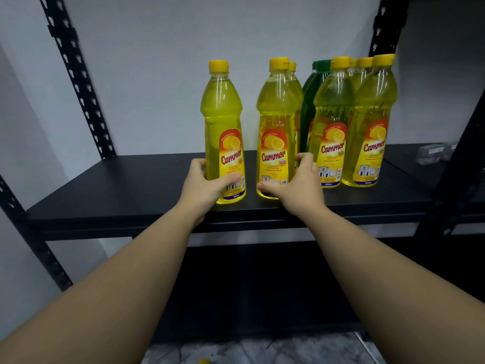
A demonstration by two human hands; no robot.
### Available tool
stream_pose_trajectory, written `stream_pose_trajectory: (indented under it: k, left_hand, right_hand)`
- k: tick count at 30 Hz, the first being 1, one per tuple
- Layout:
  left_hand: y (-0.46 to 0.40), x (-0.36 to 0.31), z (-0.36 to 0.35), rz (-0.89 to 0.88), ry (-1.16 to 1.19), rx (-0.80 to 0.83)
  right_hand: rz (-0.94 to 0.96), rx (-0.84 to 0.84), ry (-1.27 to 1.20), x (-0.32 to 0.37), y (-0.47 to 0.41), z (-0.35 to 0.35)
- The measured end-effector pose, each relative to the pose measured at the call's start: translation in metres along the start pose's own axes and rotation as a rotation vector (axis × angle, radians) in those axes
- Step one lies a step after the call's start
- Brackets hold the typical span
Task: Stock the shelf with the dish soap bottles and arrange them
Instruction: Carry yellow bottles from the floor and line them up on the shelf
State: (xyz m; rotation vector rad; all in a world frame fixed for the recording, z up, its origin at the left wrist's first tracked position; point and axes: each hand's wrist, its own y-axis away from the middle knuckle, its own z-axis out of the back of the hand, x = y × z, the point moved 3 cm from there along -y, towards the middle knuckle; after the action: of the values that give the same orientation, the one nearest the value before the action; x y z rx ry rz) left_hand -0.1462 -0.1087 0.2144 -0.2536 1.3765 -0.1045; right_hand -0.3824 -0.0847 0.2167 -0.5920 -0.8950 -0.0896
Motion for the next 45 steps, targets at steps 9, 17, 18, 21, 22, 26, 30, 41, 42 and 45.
stream_pose_trajectory:
  k: [9,17,18,21,22,26,30,41,42,45]
  left_hand:
    - [0.005,-0.001,-0.001,-0.047,-0.013,-0.031]
    - [0.029,-0.016,-0.013,-0.247,-0.267,-0.389]
    - [0.034,-0.017,-0.020,-0.293,-0.286,-0.358]
    - [0.046,-0.019,-0.048,-0.307,-0.370,-0.158]
    - [0.047,-0.020,-0.058,-0.282,-0.417,-0.092]
    - [0.040,-0.027,-0.083,-0.148,-0.532,0.034]
    - [0.028,-0.031,-0.096,-0.137,-0.608,0.058]
    - [0.007,-0.029,-0.127,-0.130,-0.578,0.048]
    - [0.005,-0.029,-0.128,-0.131,-0.592,0.048]
    - [0.000,-0.028,-0.131,-0.127,-0.609,0.039]
  right_hand:
    - [-0.019,0.044,-0.047,0.002,0.004,0.001]
    - [0.014,0.101,0.284,-0.008,0.026,0.017]
    - [0.053,0.091,0.365,-0.013,0.031,0.022]
    - [0.156,0.105,0.458,-0.030,0.045,0.037]
    - [0.182,0.117,0.469,-0.037,0.049,0.041]
    - [0.233,0.119,0.553,-0.052,0.059,0.053]
    - [0.248,0.136,0.563,-0.058,0.061,0.056]
    - [0.259,0.059,0.482,-0.062,0.063,0.048]
    - [0.262,0.053,0.482,-0.062,0.063,0.047]
    - [0.268,0.044,0.474,-0.062,0.064,0.046]
